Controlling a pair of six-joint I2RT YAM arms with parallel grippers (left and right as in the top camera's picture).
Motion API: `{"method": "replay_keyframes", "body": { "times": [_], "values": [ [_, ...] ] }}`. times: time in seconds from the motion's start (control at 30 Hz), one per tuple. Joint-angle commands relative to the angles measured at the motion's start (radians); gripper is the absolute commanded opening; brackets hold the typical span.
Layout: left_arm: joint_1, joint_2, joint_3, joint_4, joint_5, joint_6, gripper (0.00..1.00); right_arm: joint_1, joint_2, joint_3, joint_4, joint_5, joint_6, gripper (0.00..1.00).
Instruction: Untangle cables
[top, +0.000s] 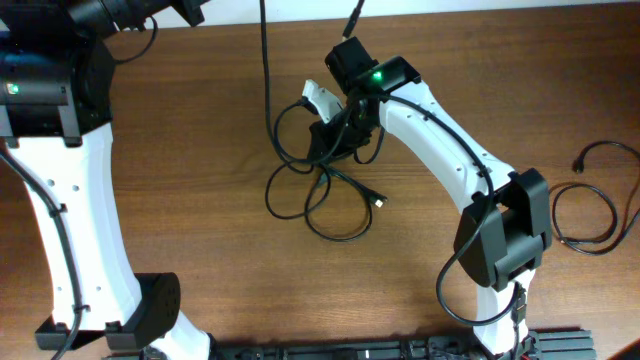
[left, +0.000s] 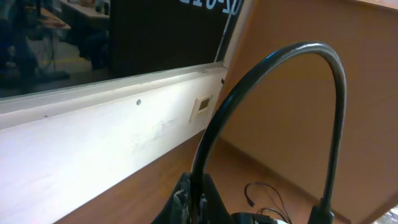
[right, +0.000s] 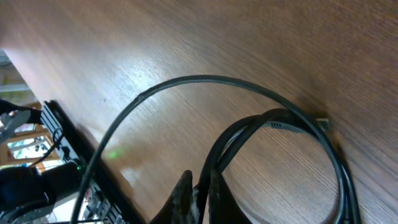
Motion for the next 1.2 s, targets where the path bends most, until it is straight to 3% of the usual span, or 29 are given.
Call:
{"method": "replay_keyframes", "body": {
  "times": [0.0,0.2,0.37,0.57,0.8,1.0,1.17],
  "values": [
    [0.003,0.001,0.002,0.005,-0.060,-0.002,0.00,0.007,0.006,-0.006,-0.039,0.164,0.017,0.04],
    [0.036,0.001,0.002,-0.170,-0.277,0.053,0.00,-0.052,0.006,-0.006,-0.160,0.620,0.202,0.04],
    [0.124,0.001,0.002,-0.405,-0.656,0.058,0.00,-0.225,0.006,-0.006,-0.226,0.804,0.384,0.04],
    [0.357,0.001,0.002,-0.463,-0.680,0.057,0.00,-0.459,0.006,-0.006,-0.278,0.868,0.404,0.04],
    [0.594,0.001,0.002,-0.471,-0.649,-0.104,0.00,-0.606,0.006,-0.006,-0.286,0.856,0.404,0.04],
    [0.466,0.005,-0.006,-0.513,-0.503,-0.041,0.00,-0.561,0.006,-0.006,-0.270,0.746,0.370,0.04],
    [0.237,0.008,-0.080,-0.517,-0.504,0.193,0.00,-0.516,0.006,-0.007,-0.270,0.735,0.363,0.04]
  ]
}}
